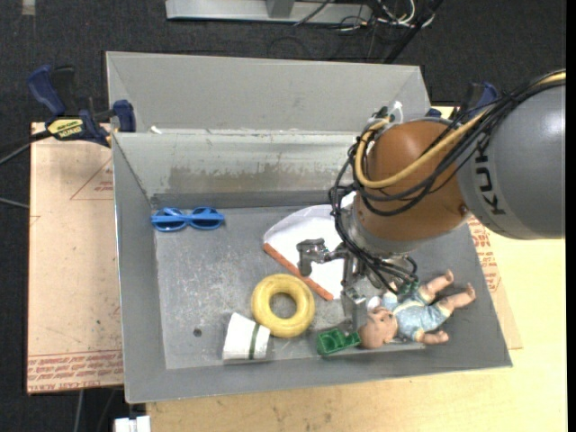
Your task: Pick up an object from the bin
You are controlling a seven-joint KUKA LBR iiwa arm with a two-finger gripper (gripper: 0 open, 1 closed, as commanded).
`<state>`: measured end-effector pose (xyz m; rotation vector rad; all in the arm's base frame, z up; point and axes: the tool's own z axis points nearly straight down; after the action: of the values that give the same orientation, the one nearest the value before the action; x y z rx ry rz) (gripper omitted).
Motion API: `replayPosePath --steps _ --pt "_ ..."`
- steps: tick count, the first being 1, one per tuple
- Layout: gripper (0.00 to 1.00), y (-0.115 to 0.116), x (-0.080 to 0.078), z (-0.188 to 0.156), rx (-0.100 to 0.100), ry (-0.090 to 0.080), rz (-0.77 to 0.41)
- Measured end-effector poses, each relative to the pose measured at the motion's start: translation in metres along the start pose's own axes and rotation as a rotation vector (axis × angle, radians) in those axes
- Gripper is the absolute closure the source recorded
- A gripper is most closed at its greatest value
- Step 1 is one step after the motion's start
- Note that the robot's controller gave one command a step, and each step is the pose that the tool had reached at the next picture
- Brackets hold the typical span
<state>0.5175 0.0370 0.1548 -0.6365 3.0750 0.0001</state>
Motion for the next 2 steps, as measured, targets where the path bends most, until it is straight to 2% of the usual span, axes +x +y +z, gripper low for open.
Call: replayPosePath --steps 1,2 --pt "0.0 0.004 0.015 0.069 -0.002 -0.005 -0.056" --pt "1.0 0.002 -0.012 0.084 0.0 -0.004 -0.346"
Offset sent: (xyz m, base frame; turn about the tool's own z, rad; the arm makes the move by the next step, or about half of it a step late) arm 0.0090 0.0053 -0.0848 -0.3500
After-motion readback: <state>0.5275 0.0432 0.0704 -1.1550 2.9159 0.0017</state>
